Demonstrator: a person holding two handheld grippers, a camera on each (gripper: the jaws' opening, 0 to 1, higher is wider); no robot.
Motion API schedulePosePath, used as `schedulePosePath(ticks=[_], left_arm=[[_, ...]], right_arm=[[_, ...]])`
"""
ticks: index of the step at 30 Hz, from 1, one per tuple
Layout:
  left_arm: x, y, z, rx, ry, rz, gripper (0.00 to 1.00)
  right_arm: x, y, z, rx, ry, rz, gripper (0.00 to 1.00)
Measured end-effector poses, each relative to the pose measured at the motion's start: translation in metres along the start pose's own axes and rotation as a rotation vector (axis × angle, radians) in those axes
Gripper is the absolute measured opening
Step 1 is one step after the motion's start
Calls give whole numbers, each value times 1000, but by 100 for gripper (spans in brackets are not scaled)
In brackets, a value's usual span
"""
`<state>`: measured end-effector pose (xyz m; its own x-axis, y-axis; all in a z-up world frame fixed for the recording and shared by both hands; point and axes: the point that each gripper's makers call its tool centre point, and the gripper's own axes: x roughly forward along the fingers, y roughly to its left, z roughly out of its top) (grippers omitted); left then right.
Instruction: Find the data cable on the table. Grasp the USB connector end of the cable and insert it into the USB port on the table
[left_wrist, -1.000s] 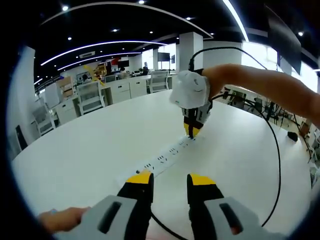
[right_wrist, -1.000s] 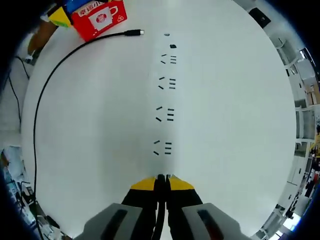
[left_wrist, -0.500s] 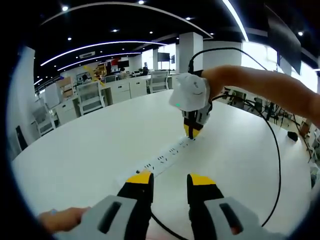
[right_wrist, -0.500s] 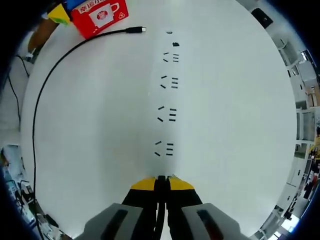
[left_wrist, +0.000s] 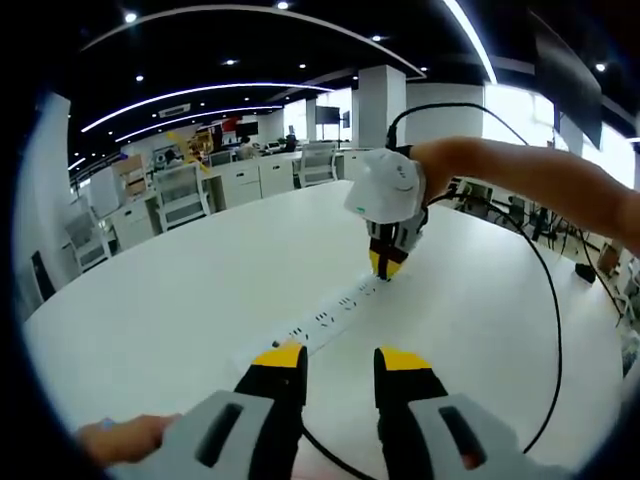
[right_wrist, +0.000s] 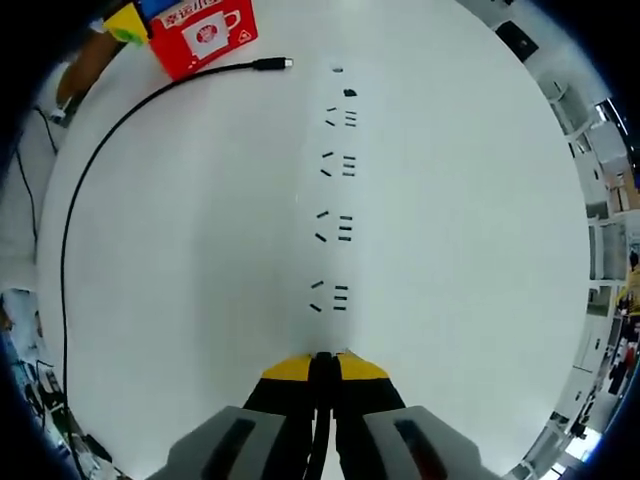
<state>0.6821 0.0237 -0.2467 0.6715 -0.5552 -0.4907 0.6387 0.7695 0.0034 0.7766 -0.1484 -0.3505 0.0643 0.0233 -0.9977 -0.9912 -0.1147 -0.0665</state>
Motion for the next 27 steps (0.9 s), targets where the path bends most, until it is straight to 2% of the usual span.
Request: schedulePosePath(ticks=[7,9,17,21,27], left_arm=[[0,0,0,0,1,0,27],[0,0,0,1,2,0,27],[0,-1,0,2,4,1,27],[0,-2,-1,1,5,1,27],[0,-3,-1,1,4,0,27]], right_arm=[[0,-2,-2,-13,10,5,10],[0,-2,-2,38,1,-11,11],[-4,0,-8,52,-22,-23,28],[-5,1,-5,73,-56,-28,31],[-7,2,-4,87,-63,-35,31]])
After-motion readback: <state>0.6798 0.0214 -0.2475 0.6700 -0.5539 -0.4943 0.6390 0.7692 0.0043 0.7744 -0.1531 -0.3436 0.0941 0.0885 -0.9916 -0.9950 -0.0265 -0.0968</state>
